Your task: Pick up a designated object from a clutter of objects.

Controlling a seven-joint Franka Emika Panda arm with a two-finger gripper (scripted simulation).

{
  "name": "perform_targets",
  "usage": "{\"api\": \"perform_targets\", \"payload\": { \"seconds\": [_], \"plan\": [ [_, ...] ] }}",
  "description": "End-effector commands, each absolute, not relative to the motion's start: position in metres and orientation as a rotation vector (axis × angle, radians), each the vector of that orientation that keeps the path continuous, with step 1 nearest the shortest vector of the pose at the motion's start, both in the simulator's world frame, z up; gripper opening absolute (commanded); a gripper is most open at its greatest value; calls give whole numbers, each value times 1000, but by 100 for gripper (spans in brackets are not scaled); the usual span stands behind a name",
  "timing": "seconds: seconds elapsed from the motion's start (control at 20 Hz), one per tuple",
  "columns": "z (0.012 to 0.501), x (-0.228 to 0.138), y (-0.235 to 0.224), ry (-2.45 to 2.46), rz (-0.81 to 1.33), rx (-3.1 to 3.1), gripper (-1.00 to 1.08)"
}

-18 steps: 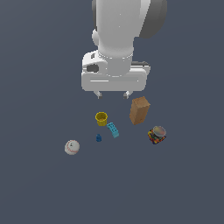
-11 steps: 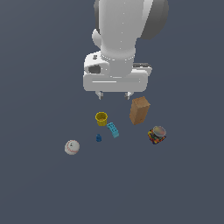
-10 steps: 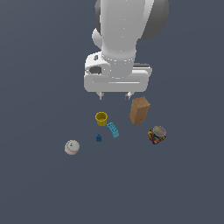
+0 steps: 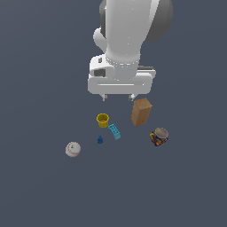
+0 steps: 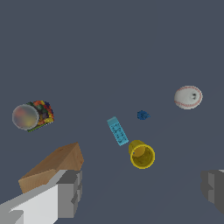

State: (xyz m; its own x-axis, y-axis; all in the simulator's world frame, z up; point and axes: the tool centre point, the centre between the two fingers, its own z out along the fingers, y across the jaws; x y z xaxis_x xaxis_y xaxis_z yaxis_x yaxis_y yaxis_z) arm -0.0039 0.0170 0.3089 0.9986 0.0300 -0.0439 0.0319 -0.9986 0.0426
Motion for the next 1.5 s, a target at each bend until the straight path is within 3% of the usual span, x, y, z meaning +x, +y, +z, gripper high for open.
{"api": "perform_targets", "payload": {
  "seconds": [0.0,0.55,1.45],
  "plan": [
    [307,-4,17,53,-68,3097,100],
    [263,1,15,186,-59,3102,100],
    [114,-17,7,657,-16,3067,100]
  ]
}}
